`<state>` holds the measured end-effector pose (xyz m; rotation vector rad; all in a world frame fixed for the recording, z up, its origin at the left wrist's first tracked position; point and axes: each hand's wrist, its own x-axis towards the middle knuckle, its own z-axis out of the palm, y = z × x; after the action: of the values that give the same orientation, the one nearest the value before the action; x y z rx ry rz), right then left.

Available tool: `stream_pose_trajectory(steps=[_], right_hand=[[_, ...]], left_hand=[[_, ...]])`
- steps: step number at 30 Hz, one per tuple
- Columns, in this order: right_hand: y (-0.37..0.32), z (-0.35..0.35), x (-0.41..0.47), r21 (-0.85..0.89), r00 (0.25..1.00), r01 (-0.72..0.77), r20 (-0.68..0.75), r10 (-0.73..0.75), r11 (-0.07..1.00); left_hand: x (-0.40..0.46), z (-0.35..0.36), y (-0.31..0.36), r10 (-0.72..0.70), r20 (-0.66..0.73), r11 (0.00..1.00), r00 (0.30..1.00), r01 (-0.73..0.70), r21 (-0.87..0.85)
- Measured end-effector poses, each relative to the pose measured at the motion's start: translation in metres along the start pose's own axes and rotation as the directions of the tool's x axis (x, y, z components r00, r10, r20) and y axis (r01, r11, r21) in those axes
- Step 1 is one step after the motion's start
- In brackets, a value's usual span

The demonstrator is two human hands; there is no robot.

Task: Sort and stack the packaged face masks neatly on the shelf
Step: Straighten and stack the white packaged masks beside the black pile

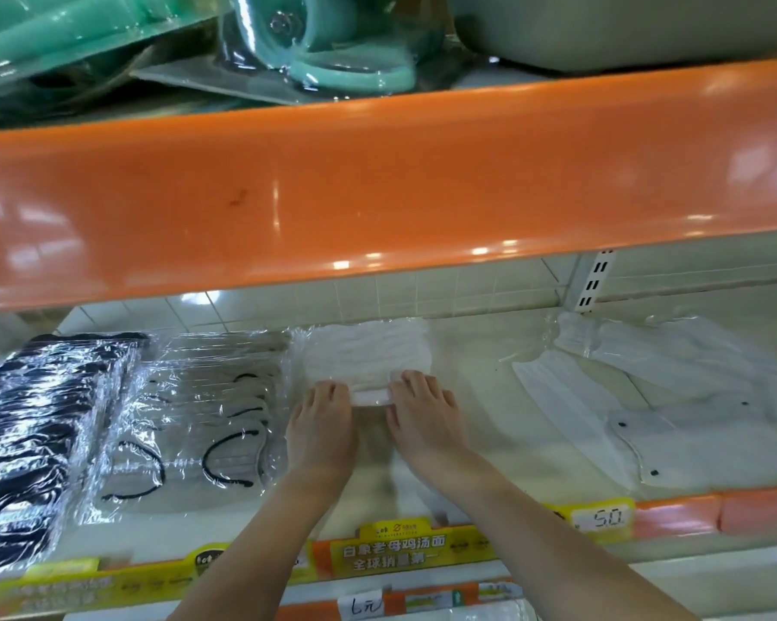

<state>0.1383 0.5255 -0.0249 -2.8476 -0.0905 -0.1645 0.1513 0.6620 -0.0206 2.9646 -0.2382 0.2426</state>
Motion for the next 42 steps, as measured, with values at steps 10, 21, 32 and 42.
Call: stream_pose_trajectory(steps=[10, 21, 32, 42], right_hand=[[0.02, -0.02, -0.006, 0.162, 0.999, 0.016, 0.039, -0.022, 0.987], [0.115, -0.067, -0.072, 0.075, 0.978, -0.192, -0.069, 0.197, 0.979], [0.183, -0.068, -0.115, -0.108, 0.961, -0.271, -0.095, 0.261, 0.957], [0.193, -0.07, -0.114, -0.163, 0.963, -0.229, -0.179, 0.2, 0.96]], left_hand=[[-0.002, -0.006, 0.04, -0.057, 0.064, 0.998, 0.996, 0.059, -0.031], [-0.024, 0.002, 0.152, 0.2, -0.009, 0.929, 0.98, -0.193, -0.316], [-0.041, 0.015, 0.228, 0.31, 0.085, 0.92, 0.947, -0.277, -0.276], [-0.047, 0.028, 0.232, 0.319, 0.01, 0.927, 0.948, -0.31, -0.212]])
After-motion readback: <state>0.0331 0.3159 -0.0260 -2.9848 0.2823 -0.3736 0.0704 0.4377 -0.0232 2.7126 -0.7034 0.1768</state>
